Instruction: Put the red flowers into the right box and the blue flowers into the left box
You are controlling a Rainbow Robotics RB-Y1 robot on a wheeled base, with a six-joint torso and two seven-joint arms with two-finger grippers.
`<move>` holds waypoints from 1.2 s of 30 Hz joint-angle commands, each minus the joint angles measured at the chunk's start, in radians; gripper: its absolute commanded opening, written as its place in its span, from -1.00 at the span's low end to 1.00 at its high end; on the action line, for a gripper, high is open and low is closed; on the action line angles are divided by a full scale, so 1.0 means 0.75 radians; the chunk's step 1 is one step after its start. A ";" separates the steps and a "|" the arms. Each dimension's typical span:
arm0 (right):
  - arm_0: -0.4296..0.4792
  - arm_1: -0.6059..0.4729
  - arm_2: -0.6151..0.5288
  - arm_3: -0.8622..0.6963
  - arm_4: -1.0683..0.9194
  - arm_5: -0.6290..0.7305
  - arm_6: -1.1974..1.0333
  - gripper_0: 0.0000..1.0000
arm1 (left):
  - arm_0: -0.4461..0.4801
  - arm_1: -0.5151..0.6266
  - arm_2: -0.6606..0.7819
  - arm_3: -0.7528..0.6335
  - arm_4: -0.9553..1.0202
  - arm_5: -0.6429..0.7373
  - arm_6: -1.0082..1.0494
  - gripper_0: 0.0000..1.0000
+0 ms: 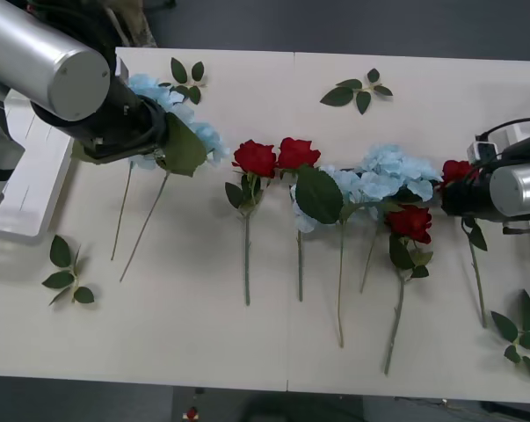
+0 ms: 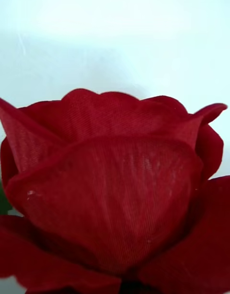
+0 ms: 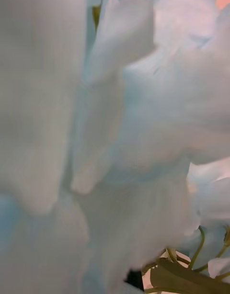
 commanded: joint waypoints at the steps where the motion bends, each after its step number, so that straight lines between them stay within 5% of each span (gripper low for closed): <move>1: 0.021 -0.004 -0.053 -0.164 0.045 0.073 0.074 -1.00 | -0.047 0.047 0.096 -0.086 0.106 0.008 -0.049 -1.00; 14: 0.019 -0.078 -0.259 -0.430 0.039 0.204 0.297 -1.00 | -0.045 0.058 0.108 -0.063 0.108 0.008 -0.099 -0.99; 15: 0.019 -0.092 -0.282 -0.442 0.035 0.204 0.342 -1.00 | -0.045 0.058 0.096 -0.063 0.092 0.008 -0.101 -0.88; 16: 0.017 -0.108 -0.296 -0.448 0.035 0.204 0.378 -1.00 | -0.045 0.058 0.086 -0.063 0.080 0.008 -0.103 0.02; 17: 0.015 -0.121 -0.306 -0.452 0.035 0.204 0.405 -1.00 | -0.045 0.058 0.084 -0.063 0.072 0.006 -0.105 0.48; 18: 0.010 -0.139 -0.321 -0.452 0.037 0.204 0.436 -1.00 | -0.045 0.058 0.078 -0.063 0.065 0.006 -0.107 0.79; 20: 0.002 -0.157 -0.339 -0.452 0.057 0.204 0.481 -1.00 | -0.045 0.058 0.078 -0.063 0.063 0.006 -0.109 0.95; 36: -0.028 -0.192 -0.531 -0.395 0.395 0.089 0.669 -1.00 | -0.045 0.056 0.078 0.074 0.020 0.008 -0.160 1.00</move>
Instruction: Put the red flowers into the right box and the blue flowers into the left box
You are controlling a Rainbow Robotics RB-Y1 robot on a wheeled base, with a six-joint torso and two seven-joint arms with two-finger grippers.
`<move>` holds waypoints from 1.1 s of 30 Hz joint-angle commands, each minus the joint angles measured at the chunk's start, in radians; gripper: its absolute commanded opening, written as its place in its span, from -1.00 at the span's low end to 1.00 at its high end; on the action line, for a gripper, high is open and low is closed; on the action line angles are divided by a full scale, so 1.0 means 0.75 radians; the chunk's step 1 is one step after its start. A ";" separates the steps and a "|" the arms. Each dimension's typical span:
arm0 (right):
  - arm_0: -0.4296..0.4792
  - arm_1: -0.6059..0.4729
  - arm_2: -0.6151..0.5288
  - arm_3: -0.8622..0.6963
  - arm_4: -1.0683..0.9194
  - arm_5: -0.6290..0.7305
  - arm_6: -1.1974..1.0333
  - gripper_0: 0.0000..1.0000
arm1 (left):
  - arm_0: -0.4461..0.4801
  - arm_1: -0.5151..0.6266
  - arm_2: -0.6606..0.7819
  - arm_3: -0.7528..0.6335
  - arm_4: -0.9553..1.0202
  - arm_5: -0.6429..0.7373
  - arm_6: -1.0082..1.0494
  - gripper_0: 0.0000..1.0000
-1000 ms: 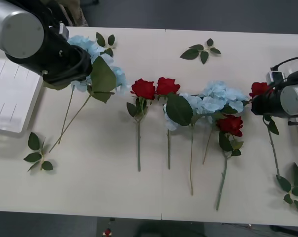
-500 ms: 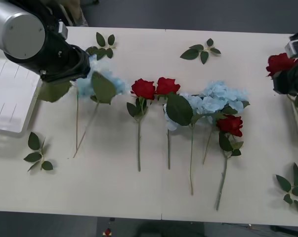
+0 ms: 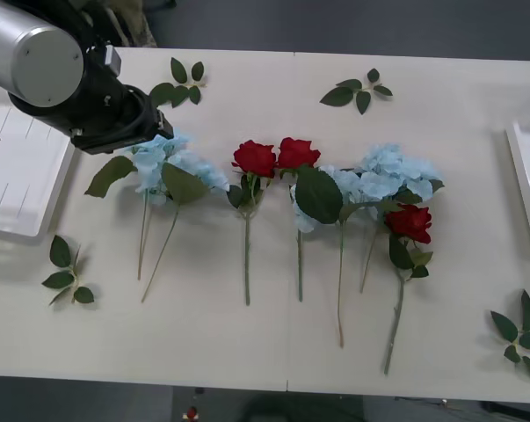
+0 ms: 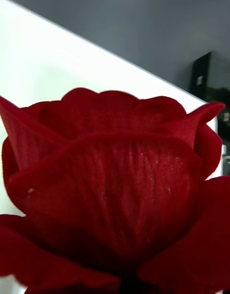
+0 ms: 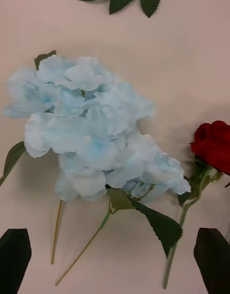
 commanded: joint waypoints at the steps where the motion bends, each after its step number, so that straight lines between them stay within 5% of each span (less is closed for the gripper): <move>1: -0.052 -0.040 -0.025 0.029 0.035 -0.073 0.054 -1.00 | -0.045 0.024 0.019 0.084 -0.047 -0.011 -0.064 1.00; 19: -0.355 -0.042 -0.086 0.869 -0.031 -0.482 -0.059 -1.00 | -0.045 -0.054 0.015 0.395 -0.243 -0.304 -0.362 1.00; 33: -0.355 -0.040 -0.076 0.910 0.014 -0.490 -0.194 -1.00 | -0.047 -0.058 -0.108 0.448 -0.257 -0.386 -0.397 1.00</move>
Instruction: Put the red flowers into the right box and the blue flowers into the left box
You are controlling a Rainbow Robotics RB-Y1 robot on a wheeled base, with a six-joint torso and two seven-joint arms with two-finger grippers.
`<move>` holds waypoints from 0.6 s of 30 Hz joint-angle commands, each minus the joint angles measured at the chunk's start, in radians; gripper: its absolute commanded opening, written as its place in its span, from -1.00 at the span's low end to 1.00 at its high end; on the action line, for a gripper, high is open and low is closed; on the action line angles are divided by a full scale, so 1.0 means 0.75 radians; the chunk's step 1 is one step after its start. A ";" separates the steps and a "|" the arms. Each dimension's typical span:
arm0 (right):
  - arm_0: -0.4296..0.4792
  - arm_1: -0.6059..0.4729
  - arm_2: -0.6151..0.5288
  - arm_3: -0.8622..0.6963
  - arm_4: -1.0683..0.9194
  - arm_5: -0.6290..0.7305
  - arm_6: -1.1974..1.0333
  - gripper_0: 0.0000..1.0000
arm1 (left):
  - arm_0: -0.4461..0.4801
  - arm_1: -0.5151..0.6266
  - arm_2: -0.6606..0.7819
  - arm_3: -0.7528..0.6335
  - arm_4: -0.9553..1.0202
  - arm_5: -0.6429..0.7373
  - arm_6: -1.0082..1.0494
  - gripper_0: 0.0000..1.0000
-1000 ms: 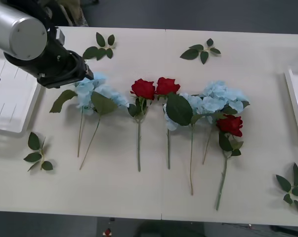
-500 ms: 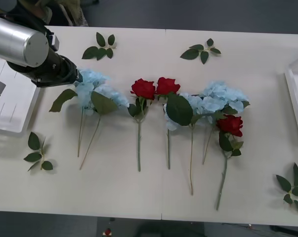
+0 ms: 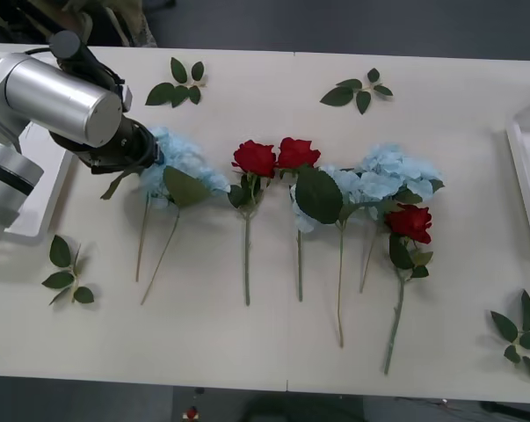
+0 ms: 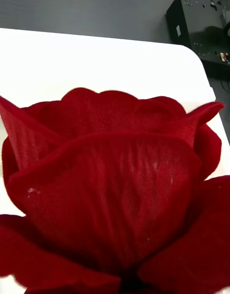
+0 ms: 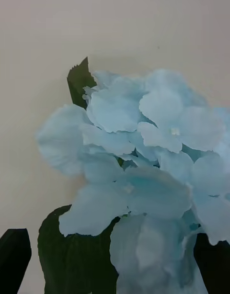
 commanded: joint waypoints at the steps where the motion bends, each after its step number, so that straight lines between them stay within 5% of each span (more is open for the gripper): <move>1: -0.020 -0.040 0.011 -0.027 0.000 -0.006 -0.040 -1.00 | -0.047 0.018 0.078 -0.034 0.003 0.004 -0.061 1.00; 4: -0.018 -0.040 0.013 -0.027 0.000 -0.006 -0.042 -0.99 | -0.047 0.020 0.192 -0.051 0.076 0.012 -0.075 1.00; 5: -0.018 -0.040 0.011 -0.027 0.000 -0.006 -0.042 -0.83 | -0.049 0.020 0.229 -0.057 0.105 0.025 -0.081 1.00; 9: -0.018 -0.040 0.011 -0.027 -0.002 -0.006 -0.034 0.36 | -0.049 0.026 0.354 -0.114 0.197 0.147 -0.155 1.00; 11: -0.018 -0.040 0.007 -0.027 -0.010 -0.004 -0.028 0.69 | -0.047 0.032 0.393 -0.133 0.226 0.201 -0.196 1.00; 18: -0.018 -0.040 0.003 -0.027 -0.035 -0.004 -0.007 0.88 | -0.045 0.055 0.393 -0.151 0.314 0.354 -0.394 1.00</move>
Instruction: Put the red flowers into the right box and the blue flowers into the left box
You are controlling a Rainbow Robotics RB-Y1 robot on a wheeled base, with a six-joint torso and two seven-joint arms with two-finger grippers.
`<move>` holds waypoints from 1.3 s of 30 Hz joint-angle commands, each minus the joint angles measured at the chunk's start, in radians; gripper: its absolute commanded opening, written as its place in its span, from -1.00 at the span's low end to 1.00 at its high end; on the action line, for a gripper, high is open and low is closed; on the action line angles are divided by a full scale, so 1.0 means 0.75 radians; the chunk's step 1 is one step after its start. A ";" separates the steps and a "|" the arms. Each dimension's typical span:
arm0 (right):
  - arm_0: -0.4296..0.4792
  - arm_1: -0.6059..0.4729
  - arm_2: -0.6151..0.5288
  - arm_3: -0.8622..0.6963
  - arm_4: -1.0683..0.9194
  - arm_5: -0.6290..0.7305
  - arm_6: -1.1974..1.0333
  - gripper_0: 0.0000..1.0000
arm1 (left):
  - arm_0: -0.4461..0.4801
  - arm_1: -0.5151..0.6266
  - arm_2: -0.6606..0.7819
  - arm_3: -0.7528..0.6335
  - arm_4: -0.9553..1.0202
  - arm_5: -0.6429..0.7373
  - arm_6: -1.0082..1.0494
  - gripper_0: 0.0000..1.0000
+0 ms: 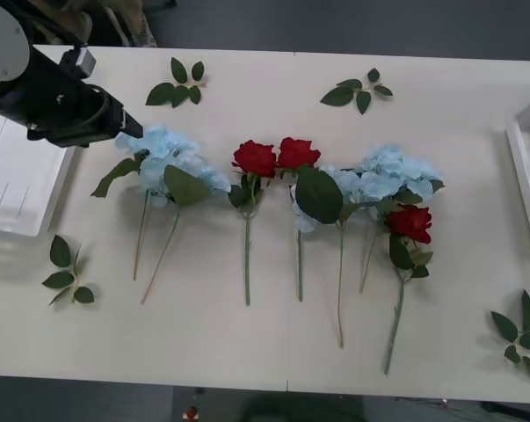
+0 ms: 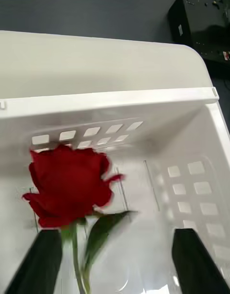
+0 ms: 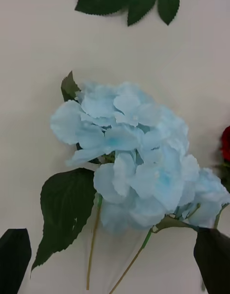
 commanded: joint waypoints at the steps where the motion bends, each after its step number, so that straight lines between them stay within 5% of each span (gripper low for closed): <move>1: -0.018 -0.040 0.003 -0.027 -0.016 -0.002 -0.002 0.89 | -0.043 0.030 -0.074 -0.039 0.021 0.055 -0.175 1.00; 14: -0.018 -0.089 -0.022 -0.029 -0.345 0.139 0.234 1.00 | 0.068 0.014 -0.319 -0.004 -0.061 -0.174 -0.189 1.00; 23: -0.002 -0.140 -0.017 -0.099 -0.740 0.424 0.283 0.99 | 0.068 -0.023 -0.319 0.112 -0.206 -0.344 -0.185 1.00; 39: 0.650 -0.124 -0.003 -1.197 -0.955 0.565 -0.124 1.00 | 0.015 -0.091 -0.444 0.290 -0.280 -0.565 -0.175 1.00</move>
